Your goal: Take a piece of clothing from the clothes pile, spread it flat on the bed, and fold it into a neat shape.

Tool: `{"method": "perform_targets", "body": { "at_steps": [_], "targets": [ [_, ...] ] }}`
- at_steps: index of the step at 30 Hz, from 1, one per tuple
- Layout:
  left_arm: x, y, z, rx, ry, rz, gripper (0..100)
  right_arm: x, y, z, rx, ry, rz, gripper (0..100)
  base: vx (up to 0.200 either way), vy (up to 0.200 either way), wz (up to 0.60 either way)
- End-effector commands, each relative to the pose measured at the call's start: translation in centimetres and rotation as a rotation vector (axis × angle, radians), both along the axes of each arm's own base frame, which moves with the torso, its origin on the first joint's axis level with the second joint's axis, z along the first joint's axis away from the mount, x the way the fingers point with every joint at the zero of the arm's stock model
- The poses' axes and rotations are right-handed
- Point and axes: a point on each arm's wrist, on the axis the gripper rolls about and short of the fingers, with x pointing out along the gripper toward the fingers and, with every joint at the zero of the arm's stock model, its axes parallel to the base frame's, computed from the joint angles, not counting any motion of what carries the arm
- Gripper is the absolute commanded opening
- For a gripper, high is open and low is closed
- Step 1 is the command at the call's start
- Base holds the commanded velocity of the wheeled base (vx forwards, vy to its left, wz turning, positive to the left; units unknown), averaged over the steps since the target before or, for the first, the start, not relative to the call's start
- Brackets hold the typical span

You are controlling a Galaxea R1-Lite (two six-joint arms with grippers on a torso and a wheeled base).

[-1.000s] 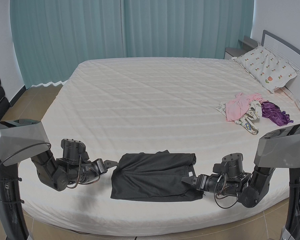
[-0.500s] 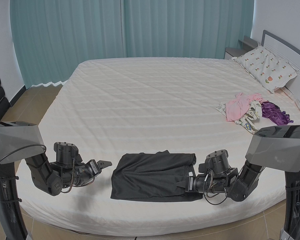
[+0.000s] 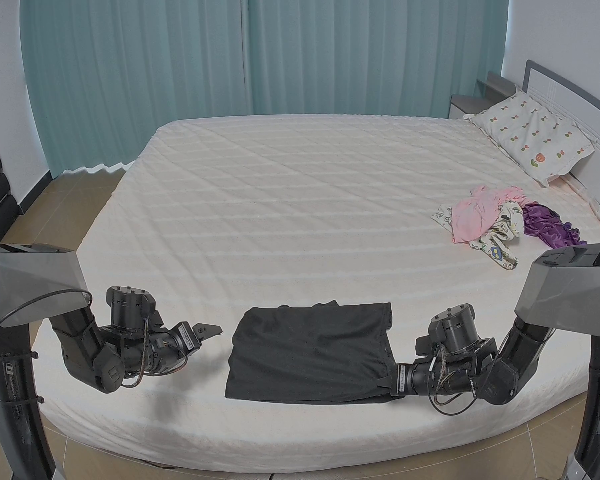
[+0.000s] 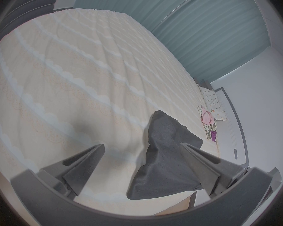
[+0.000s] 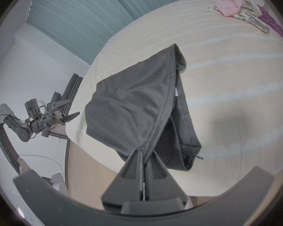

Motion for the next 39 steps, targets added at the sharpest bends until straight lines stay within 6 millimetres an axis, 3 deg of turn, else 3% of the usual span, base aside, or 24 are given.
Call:
{"method": "perform_targets", "body": {
  "at_steps": [1,2,3,8,18,22,25,35,36,39],
  "targets": [
    [0.0,0.0,-0.3,0.001,0.008,-0.001,100,-0.3,-0.1,0.2,-0.004,0.008,0.0,0,0.0,0.0,0.0],
    [0.0,0.0,-0.3,0.001,0.008,-0.001,100,-0.4,-0.2,0.2,-0.012,0.021,0.001,0,0.0,0.0,0.0],
    [0.0,0.0,-0.3,0.002,0.01,-0.001,100,-0.5,-0.2,0.2,-0.014,0.026,0.001,100,0.0,0.0,0.0],
    [0.0,0.0,-0.5,0.002,0.014,-0.001,100,-0.5,-0.7,1.4,-0.05,0.087,-0.005,100,0.0,0.0,0.0],
    [0.0,-0.1,-0.7,0.005,0.02,-0.002,100,3.7,-1.8,3.2,0.025,-0.033,-0.105,100,0.0,0.0,0.0],
    [0.0,-0.1,-0.7,0.004,0.022,-0.003,100,7.1,-1.0,1.4,0.005,-0.063,-0.19,100,0.0,0.0,0.0],
    [0.0,-0.1,-0.7,0.004,0.022,-0.003,100,8.6,-0.4,0.0,-0.009,-0.075,-0.241,100,0.0,0.0,0.0],
    [0.1,-0.1,-1.0,0.007,0.027,-0.004,100,11.5,0.6,-0.1,0.046,-0.109,-0.273,100,0.0,0.0,0.0],
    [0.1,-0.1,-1.0,0.007,0.027,-0.004,100,12.1,0.9,-0.7,0.041,-0.104,-0.276,0,0.0,0.0,0.0],
    [0.0,-0.1,-1.1,0.007,0.03,-0.004,100,12.8,1.4,-1.1,0.047,-0.102,-0.298,0,0.0,0.0,0.0]
  ]
}}
